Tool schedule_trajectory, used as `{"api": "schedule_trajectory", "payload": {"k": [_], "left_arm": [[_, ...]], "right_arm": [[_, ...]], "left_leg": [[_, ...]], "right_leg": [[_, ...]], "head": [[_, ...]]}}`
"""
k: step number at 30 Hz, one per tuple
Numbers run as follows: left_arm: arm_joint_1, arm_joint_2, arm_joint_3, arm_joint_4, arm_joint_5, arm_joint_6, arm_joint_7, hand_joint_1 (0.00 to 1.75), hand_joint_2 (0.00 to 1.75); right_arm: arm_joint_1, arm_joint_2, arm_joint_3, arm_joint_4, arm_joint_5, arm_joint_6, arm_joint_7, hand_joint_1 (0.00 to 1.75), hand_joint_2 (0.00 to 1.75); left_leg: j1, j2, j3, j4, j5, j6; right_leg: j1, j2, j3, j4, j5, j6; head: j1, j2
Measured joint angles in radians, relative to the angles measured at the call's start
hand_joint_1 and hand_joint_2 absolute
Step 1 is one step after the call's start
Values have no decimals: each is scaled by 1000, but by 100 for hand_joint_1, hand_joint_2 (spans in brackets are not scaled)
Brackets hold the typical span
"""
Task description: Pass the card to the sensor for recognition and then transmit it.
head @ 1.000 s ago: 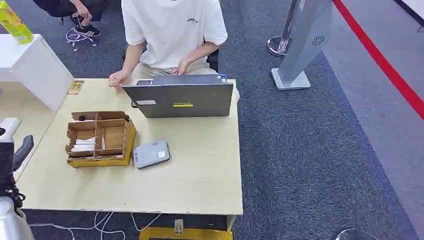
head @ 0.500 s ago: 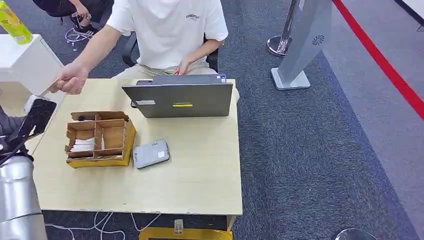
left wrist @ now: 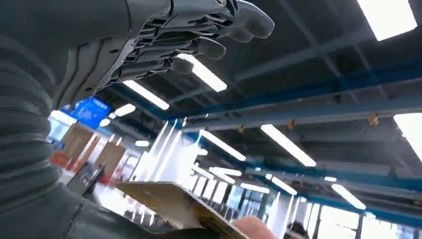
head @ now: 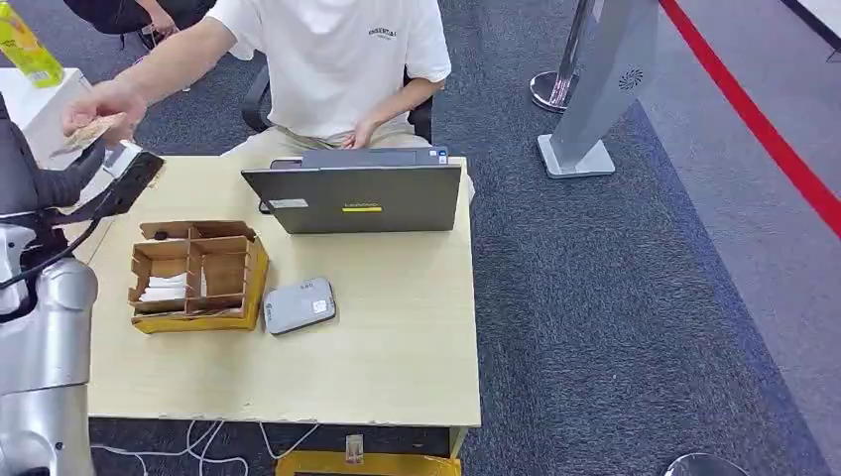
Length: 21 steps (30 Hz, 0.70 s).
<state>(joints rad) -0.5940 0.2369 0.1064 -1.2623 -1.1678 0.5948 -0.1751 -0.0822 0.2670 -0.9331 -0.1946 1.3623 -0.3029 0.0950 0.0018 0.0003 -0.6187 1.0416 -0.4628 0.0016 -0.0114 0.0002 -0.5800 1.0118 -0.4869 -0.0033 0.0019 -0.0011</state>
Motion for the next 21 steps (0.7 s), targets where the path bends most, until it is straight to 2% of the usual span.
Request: {"api": "schedule_trajectory", "payload": {"k": [2,5,6,21], "left_arm": [[-15,5,-26,10,-41,28,18,0,175],[-48,6,-50,51,-59,32,31,0,175],[-56,6,-55,62,-66,32,33,175,175],[-95,2,-122,217,-51,20,22,175,175]], "right_arm": [[0,0,2,0,9,3,10,0,175],[-1,0,4,0,14,7,18,0,175],[-1,0,4,0,14,9,21,0,175],[-3,0,5,2,14,14,44,0,175]], "left_leg": [[0,0,0,0,0,0],[0,0,0,0,0,0],[0,0,0,0,0,0],[0,0,0,0,0,0]], "right_leg": [[0,0,0,0,0,0],[0,0,0,0,0,0],[0,0,0,0,0,0],[0,1,0,0,0,0]], "head": [[0,0],[0,0],[0,0],[0,0]]}}
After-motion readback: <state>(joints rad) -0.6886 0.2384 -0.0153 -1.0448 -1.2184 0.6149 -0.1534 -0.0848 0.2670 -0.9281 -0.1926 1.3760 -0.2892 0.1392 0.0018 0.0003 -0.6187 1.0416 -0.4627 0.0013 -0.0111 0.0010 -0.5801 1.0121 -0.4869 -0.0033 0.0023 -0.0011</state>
